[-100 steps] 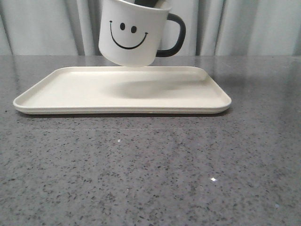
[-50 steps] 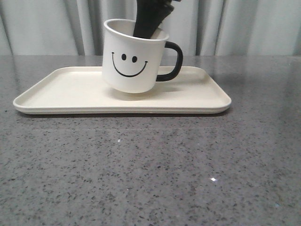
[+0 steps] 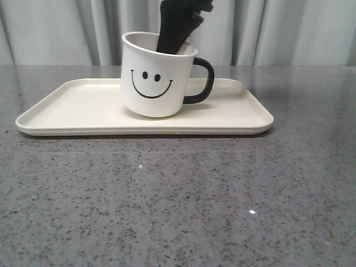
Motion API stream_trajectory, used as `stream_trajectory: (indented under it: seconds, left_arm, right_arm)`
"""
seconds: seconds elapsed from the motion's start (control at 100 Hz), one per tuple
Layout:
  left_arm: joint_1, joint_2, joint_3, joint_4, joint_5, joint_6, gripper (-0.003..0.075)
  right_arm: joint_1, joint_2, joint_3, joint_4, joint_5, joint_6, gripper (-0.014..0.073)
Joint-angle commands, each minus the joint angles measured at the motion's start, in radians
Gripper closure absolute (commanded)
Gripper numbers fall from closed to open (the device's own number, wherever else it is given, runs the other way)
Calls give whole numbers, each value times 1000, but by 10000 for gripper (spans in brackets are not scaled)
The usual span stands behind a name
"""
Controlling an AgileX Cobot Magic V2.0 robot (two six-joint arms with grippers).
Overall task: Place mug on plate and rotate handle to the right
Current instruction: 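Rotate the held mug and lower it toward the tray, then turn the mug on the tray with the right gripper, handle toward the right arm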
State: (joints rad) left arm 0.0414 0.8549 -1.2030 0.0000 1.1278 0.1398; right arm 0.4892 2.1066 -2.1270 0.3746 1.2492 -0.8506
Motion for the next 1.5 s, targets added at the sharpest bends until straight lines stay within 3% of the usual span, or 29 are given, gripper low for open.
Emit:
stream_trajectory:
  seconds: [0.0,1.06,1.3,1.49]
  left_arm:
    - [3,-6,-22,-9,-55,-10,740]
    - [3,-6,-22,-19,-55,-10,740]
    - [3,-6,-22,-19,-55,-10,740]
    - [3,-6,-22,-19,-55,-10,740]
  right_arm:
    - [-1,-50,-29,21,87,-7,655]
    - [-1,-50,-30,56,87,-12,650]
    - [-1,-50,-30,57,87,-14,586]
    - [-1,-50,-30,57,87,-15,585]
